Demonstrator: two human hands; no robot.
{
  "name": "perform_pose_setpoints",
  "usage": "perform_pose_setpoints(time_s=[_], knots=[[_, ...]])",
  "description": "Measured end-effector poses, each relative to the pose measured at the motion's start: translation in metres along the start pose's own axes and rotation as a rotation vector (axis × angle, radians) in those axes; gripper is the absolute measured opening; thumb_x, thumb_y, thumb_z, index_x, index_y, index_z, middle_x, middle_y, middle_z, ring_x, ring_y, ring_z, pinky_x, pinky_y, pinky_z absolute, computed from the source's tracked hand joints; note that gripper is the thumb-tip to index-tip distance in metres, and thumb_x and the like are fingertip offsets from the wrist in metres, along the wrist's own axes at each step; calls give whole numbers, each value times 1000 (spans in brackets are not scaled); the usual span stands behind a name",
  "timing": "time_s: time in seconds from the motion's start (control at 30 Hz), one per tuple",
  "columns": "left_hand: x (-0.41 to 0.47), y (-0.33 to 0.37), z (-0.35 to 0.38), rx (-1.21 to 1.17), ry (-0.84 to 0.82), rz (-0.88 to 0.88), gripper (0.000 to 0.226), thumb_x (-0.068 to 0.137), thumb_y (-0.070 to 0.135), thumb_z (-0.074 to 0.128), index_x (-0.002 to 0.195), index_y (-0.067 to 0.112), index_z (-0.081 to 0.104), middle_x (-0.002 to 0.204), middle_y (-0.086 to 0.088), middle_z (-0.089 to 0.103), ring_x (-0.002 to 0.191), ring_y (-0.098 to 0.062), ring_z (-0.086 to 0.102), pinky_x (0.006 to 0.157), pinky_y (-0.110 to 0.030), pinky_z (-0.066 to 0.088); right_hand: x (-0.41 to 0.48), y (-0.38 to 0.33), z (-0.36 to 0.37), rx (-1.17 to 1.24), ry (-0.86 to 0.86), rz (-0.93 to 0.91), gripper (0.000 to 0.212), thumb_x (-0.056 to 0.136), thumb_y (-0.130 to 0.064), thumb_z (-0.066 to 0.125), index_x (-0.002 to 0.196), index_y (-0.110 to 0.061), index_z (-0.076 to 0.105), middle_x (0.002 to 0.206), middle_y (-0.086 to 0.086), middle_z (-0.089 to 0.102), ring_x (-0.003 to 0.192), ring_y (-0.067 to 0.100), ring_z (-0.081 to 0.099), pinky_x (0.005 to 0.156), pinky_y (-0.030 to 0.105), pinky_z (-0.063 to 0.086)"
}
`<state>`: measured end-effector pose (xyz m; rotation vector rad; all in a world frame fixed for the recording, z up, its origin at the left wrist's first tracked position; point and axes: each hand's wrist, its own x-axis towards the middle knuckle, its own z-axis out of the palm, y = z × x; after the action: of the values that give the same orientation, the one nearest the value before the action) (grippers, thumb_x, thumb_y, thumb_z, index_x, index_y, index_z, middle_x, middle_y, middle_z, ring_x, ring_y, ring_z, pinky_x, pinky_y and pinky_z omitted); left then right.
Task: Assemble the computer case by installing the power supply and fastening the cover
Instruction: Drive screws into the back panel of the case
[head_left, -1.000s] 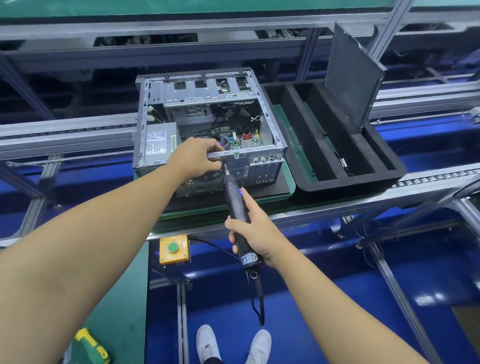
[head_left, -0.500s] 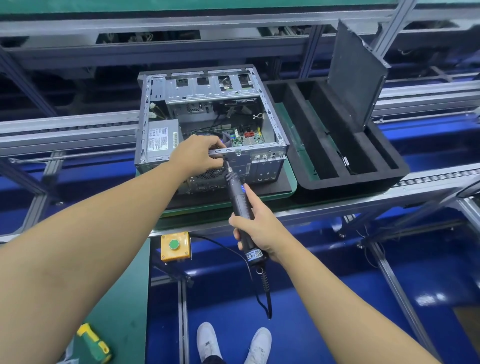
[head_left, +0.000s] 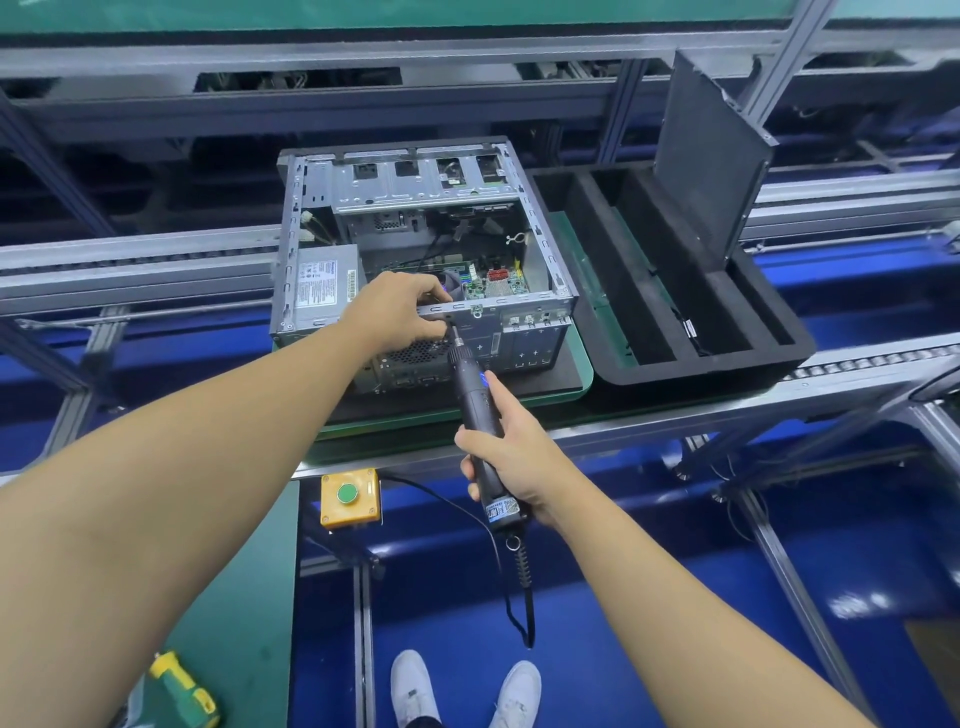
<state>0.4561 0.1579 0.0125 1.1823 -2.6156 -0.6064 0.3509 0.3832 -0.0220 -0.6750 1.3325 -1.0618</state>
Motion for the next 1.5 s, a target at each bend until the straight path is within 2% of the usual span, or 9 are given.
perform_pose_setpoints(time_s=[0.17,0.43,0.63,0.77,1.0,1.13,1.23,1.37,1.5], knots=[[0,0,-1,-8,-12,-17,27,78,32,76,103,35,65,103,5,66,86,-19,57,71,-32,46,-4,2,3,-16,7,3,98,84,-20,73,157,-55,18,77,7,66,67,27,59,60,38,55],[-1,2,-1,1,-12,-8,29,79,31,76,107,31,67,116,3,68,101,-22,61,81,-37,53,-9,0,5,-3,5,-5,97,91,-9,70,160,-50,15,87,8,64,63,19,61,56,34,56],[-4,3,-4,34,-16,9,28,80,35,71,107,34,64,87,12,63,70,-7,54,57,-26,36,-12,-1,6,-7,10,3,97,92,-8,69,160,-50,15,91,7,64,66,19,61,58,35,57],[-7,2,-5,41,-36,60,26,83,35,70,107,32,63,76,16,61,65,0,53,55,-25,35,-12,-3,4,-13,11,4,95,90,-11,69,159,-52,18,82,4,66,68,23,60,61,38,57],[-7,-2,-7,-34,-31,89,33,85,33,74,116,27,66,102,13,60,91,-8,55,77,-24,38,-13,-7,4,-33,9,-3,95,90,-12,70,159,-51,18,80,2,68,68,22,61,61,37,56],[-7,-1,-8,-53,-26,82,32,85,33,74,116,26,67,113,5,67,95,-11,57,80,-27,42,-14,-7,3,-51,17,-11,94,90,-11,69,160,-50,19,77,-1,68,67,20,61,60,36,57],[-8,1,-9,-42,-33,67,31,86,33,74,116,27,67,112,2,67,81,-9,55,72,-24,40,-14,-7,2,-59,22,-11,93,91,-11,69,159,-50,20,77,1,68,68,21,61,60,36,57],[-8,3,-8,-39,-46,46,32,86,33,74,117,27,67,117,-1,68,105,-20,61,84,-31,46,-15,-6,2,-57,19,-10,94,91,-12,70,159,-51,19,79,1,69,68,21,61,60,37,58],[-7,5,-9,-62,-47,24,31,85,32,75,115,27,68,113,1,67,106,-19,61,87,-34,49,-14,-4,2,-67,26,-11,92,92,-13,69,158,-53,19,76,1,69,67,21,61,61,38,58]])
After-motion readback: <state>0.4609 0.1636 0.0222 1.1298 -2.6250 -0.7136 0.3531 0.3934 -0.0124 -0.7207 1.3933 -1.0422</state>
